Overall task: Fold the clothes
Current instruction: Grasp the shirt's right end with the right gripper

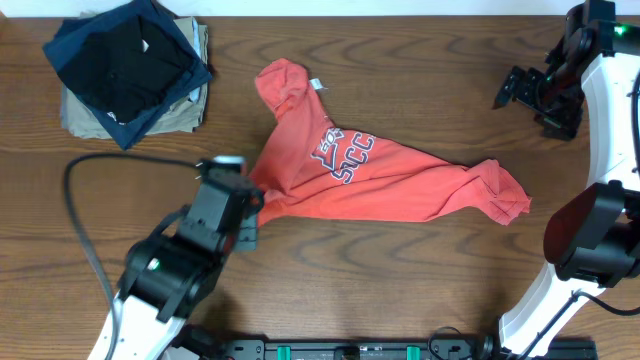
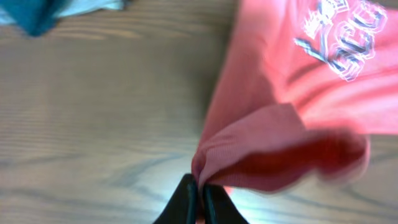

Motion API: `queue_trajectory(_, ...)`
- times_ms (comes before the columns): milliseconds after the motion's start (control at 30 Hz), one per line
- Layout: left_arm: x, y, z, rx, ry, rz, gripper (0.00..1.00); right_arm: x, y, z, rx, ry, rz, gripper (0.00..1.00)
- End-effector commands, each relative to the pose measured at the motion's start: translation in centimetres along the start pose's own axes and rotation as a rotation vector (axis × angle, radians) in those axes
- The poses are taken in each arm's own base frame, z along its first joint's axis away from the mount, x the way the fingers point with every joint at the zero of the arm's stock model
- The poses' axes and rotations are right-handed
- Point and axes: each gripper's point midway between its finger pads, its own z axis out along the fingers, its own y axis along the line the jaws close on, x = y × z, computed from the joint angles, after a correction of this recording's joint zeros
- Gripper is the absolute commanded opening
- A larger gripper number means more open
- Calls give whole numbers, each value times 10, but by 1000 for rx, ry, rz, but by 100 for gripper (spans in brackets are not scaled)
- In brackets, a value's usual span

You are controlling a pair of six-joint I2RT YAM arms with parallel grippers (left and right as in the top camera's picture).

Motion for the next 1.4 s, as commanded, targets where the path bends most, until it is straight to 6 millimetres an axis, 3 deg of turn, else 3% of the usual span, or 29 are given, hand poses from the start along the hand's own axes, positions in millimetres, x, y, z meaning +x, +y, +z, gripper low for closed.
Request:
queue_trajectory(0,-6,32,-16,-135,-86,-149,6,17,21,-5,-112,73,11,99)
queue_trajectory(100,0,39,-23,-145,-97,-200,6,28,29,-7,-160,119,-6,90)
queue_trajectory(167,2,41,-26,-143,-100,-215,6,34,26,-9,-146,140,-1,89)
queue_trajectory(367,13,46,-27,-169,-60,-204,6,63,-9,-37,36,163,62,88)
queue_trajectory(500,19,60,-29,-235,-63,-312,6,83,-25,-64,94,110,80,89)
queue_trajectory(667,21,70,-30,-277,-69,-386,6,126,-42,-76,92,67,102,92)
queue_trajectory(733,21,72,-30,-285,-69,-395,6,145,-45,-71,57,33,91,99)
queue_trajectory(967,21,74,-31,-291,-66,-400,6,191,-58,-23,-12,-20,73,99)
queue_trajectory(1167,27,81,-33,-330,-63,-435,6,215,-9,25,-326,80,-122,96)
queue_trajectory(1367,31,95,-38,-407,-84,-493,6,210,-2,59,-255,114,-164,90)
